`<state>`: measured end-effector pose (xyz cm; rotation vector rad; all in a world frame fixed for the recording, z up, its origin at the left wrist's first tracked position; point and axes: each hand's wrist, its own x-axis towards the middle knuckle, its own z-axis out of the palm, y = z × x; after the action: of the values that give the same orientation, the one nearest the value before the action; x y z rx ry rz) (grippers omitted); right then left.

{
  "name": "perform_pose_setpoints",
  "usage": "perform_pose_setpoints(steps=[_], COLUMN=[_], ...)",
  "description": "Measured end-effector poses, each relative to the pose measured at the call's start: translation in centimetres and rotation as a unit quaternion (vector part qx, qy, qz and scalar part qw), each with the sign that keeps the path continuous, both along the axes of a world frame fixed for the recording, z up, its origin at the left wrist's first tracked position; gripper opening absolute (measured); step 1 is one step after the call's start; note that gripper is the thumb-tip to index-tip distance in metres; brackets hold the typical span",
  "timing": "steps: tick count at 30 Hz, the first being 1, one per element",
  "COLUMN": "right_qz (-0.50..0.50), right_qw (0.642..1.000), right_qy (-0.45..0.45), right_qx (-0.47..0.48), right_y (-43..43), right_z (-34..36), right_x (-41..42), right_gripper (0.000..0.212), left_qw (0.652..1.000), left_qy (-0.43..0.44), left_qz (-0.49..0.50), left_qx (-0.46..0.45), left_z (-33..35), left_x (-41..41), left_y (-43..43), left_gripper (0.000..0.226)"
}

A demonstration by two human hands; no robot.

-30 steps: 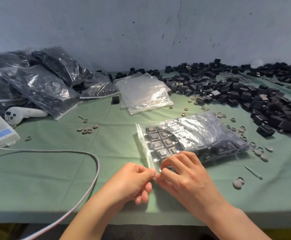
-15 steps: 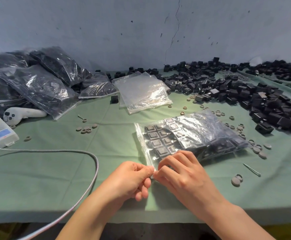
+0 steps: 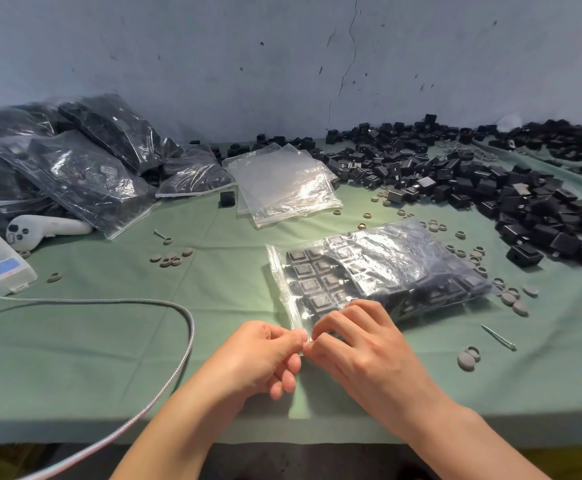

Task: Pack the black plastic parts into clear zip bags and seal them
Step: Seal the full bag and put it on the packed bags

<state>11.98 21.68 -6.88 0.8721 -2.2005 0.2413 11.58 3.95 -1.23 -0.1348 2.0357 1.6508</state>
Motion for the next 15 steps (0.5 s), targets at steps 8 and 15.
perform_pose_setpoints(steps=[8, 15], right_qz=[-0.005, -0.011], right_qw=[1.0, 1.0], right_qy=[0.012, 0.019], right_qx=[0.0, -0.003], right_y=[0.07, -0.03], right_z=[0.31, 0.59], right_x=[0.36, 0.43], right_gripper=[0.009, 0.013], left_qw=[1.0, 1.0], left_qy=[0.002, 0.003], left_qz=[-0.001, 0.0], left_qx=[0.001, 0.002], left_z=[0.1, 0.33], left_x=[0.2, 0.3], left_y=[-0.04, 0.19], left_gripper=[0.033, 0.031])
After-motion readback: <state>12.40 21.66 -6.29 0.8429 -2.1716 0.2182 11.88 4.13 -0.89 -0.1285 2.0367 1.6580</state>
